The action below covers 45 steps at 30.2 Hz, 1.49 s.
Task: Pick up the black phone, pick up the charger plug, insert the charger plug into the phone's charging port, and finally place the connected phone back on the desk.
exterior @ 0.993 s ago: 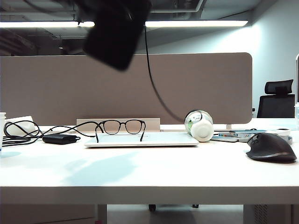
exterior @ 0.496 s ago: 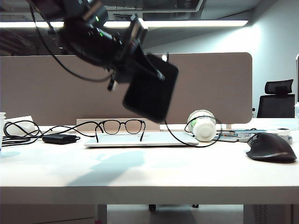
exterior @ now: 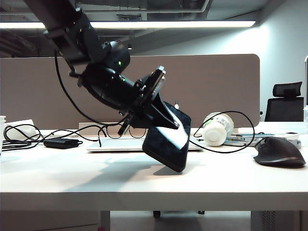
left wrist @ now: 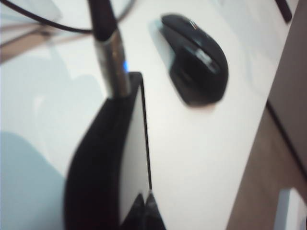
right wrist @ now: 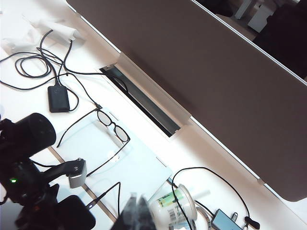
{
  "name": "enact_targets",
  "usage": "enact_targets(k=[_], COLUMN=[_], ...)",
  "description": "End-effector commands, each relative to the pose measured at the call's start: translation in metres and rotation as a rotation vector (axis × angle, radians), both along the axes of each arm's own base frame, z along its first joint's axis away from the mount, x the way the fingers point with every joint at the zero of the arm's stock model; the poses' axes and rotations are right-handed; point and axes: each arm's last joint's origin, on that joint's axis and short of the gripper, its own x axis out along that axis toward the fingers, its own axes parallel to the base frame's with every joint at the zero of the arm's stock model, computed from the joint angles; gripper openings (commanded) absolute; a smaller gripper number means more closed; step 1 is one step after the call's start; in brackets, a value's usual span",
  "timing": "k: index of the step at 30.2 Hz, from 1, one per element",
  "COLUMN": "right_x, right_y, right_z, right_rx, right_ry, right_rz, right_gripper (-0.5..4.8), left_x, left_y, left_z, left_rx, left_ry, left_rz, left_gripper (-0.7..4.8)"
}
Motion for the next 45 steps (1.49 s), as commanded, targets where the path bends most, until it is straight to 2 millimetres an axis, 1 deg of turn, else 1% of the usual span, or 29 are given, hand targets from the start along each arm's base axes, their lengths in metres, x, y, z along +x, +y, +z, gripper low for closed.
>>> enact_targets(k=[1, 5, 8, 12, 13, 14, 16, 17, 19, 20, 24, 26, 27, 28, 29, 30, 34, 38, 41, 45], right_x=[-0.003, -0.002, -0.002, -0.002, -0.002, -0.002, -0.002, -0.002, -0.002, -0.002, -0.002, -0.002, -0.002, -0.002, -0.002, -0.002, -0.002, -0.002, -0.002, -0.001], right_y=[-0.001, -0.001, -0.001, -0.001, 0.000, 0.000, 0.000, 0.000, 0.000, 0.000, 0.000, 0.000, 0.000, 0.000, 0.000, 0.000, 0.000, -0.001, -0.001, -0.002], right_z=[0.004, 0.004, 0.004, 0.004, 0.004, 0.004, 0.004, 0.004, 0.004, 0.004, 0.004, 0.004, 0.004, 0.004, 0.004, 0.004, 0.004, 0.004, 0.004, 0.003], right_rx=[0.014, 0.014, 0.015, 0.016, 0.016, 0.016, 0.015, 0.016, 0.016, 0.016, 0.016, 0.016, 0.016, 0.016, 0.016, 0.016, 0.015, 0.015, 0.057, 0.124], right_ry=[-0.025, -0.026, -0.028, -0.029, -0.029, -0.028, -0.028, -0.028, -0.028, -0.028, -0.027, -0.027, -0.027, -0.027, -0.027, -0.027, -0.028, -0.028, -0.001, 0.053], right_rz=[0.000, 0.000, 0.000, 0.000, 0.000, 0.000, 0.000, 0.001, 0.001, 0.001, 0.001, 0.001, 0.001, 0.001, 0.001, 0.001, 0.000, -0.003, -0.029, -0.108], right_gripper=[-0.01, -0.01, -0.01, -0.01, -0.01, -0.01, -0.01, -0.01, -0.01, -0.01, -0.01, -0.01, -0.01, -0.01, -0.01, -0.01, -0.01, -0.01, -0.01, -0.01], left_x=[0.006, 0.008, 0.009, 0.008, 0.008, 0.008, 0.008, 0.008, 0.009, 0.009, 0.009, 0.010, 0.010, 0.010, 0.011, 0.011, 0.011, 0.010, 0.007, -0.003], left_y=[-0.004, -0.004, -0.005, -0.004, -0.004, -0.004, -0.004, -0.004, -0.004, -0.004, -0.003, -0.003, -0.002, -0.002, -0.001, 0.000, 0.000, 0.002, 0.006, 0.015], left_z=[-0.002, -0.011, -0.015, -0.016, -0.016, -0.016, -0.016, -0.016, -0.016, -0.017, -0.017, -0.018, -0.018, -0.018, -0.018, -0.017, -0.016, -0.008, 0.005, 0.032], left_rx=[-0.027, 0.023, 0.029, 0.033, 0.033, 0.033, 0.034, 0.038, 0.050, 0.055, 0.077, 0.084, 0.092, 0.095, 0.099, 0.100, 0.104, 0.133, 0.191, 0.292], left_ry=[0.025, 0.062, 0.077, 0.082, 0.082, 0.082, 0.082, 0.082, 0.077, 0.075, 0.067, 0.062, 0.059, 0.056, 0.054, 0.053, 0.048, 0.004, -0.072, -0.177], left_rz=[0.052, 0.140, 0.145, 0.146, 0.146, 0.146, 0.146, 0.150, 0.164, 0.169, 0.194, 0.203, 0.212, 0.218, 0.225, 0.227, 0.234, 0.255, 0.276, 0.308], left_gripper=[-0.06, -0.06, -0.05, -0.03, 0.00, 0.14, 0.79, 1.36, 2.02, 2.20, 2.28, 3.04, 3.68, 4.19, 4.60, 4.79, 4.79, 4.79, 4.79, 4.78])
